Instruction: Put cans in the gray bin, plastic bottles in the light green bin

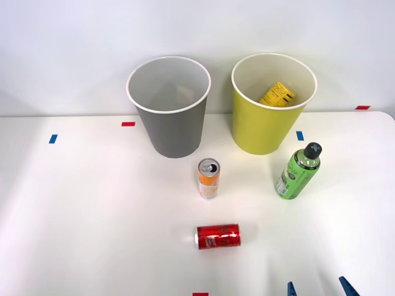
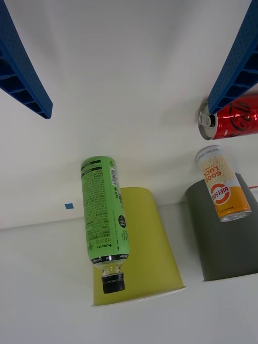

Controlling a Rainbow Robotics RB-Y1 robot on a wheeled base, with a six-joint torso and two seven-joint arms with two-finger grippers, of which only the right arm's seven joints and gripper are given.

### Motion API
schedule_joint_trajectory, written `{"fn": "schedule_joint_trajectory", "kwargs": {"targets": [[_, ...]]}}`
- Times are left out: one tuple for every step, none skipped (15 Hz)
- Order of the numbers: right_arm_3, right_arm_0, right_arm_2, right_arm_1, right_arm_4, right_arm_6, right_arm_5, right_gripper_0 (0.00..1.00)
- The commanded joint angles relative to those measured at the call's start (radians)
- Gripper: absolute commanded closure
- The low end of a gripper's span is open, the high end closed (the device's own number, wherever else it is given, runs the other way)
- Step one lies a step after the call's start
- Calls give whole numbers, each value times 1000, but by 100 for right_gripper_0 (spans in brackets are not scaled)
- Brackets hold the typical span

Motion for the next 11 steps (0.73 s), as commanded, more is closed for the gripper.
{"fn": "schedule_joint_trajectory", "kwargs": {"targets": [[0, 0, 0, 0, 0, 0, 0, 0], [0, 0, 0, 0, 0, 0, 0, 0], [0, 0, 0, 0, 0, 0, 0, 0], [0, 0, 0, 0, 0, 0, 0, 0], [0, 0, 0, 0, 0, 0, 0, 0], [0, 0, 0, 0, 0, 0, 0, 0], [0, 0, 0, 0, 0, 0, 0, 0], [0, 0, 0, 0, 0, 0, 0, 0], [0, 0, 0, 0, 0, 0, 0, 0], [0, 0, 0, 0, 0, 0, 0, 0], [0, 0, 0, 0, 0, 0, 0, 0]]}}
